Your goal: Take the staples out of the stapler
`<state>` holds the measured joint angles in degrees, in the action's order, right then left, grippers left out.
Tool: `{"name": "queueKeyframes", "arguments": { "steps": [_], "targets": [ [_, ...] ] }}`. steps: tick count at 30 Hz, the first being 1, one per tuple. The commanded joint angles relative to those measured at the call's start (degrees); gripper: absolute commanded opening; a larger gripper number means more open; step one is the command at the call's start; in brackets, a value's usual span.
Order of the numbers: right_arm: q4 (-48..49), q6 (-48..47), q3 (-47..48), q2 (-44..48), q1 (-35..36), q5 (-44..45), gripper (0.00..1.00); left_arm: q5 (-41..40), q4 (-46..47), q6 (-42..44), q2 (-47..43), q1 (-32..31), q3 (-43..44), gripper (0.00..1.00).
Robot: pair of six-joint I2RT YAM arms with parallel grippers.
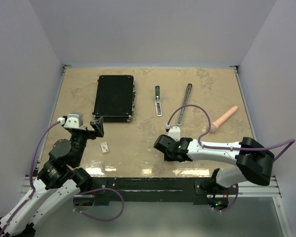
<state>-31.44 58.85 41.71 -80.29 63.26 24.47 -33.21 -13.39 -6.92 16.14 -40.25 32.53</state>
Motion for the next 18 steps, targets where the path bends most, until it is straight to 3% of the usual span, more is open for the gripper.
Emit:
{"name": "queueKeyframes", "arguments": {
  "steps": [1,12,17,18],
  "targets": [
    [0.3,0.2,1.3,-0.1,0.2,1.5,0.3,0.6,1.6,-0.4,0.5,-0.1,0.3,0.91],
    [-1.7,-1.5,4.2,4.8,0.3,-1.6,0.27,0.6,1.0,-1.5,1.3,0.0,0.5,0.91],
    [3.2,-6.0,3.8,8.4,0.3,-4.2,0.26,-0.5,-2.2,-7.1,10.9,-0.1,2.7,0.88],
    [4.3,-6.6,2.9,9.1,0.2,-5.1,0.26,-1.5,-3.9,-9.1,13.2,-0.1,3.8,0.83]
  ]
}}
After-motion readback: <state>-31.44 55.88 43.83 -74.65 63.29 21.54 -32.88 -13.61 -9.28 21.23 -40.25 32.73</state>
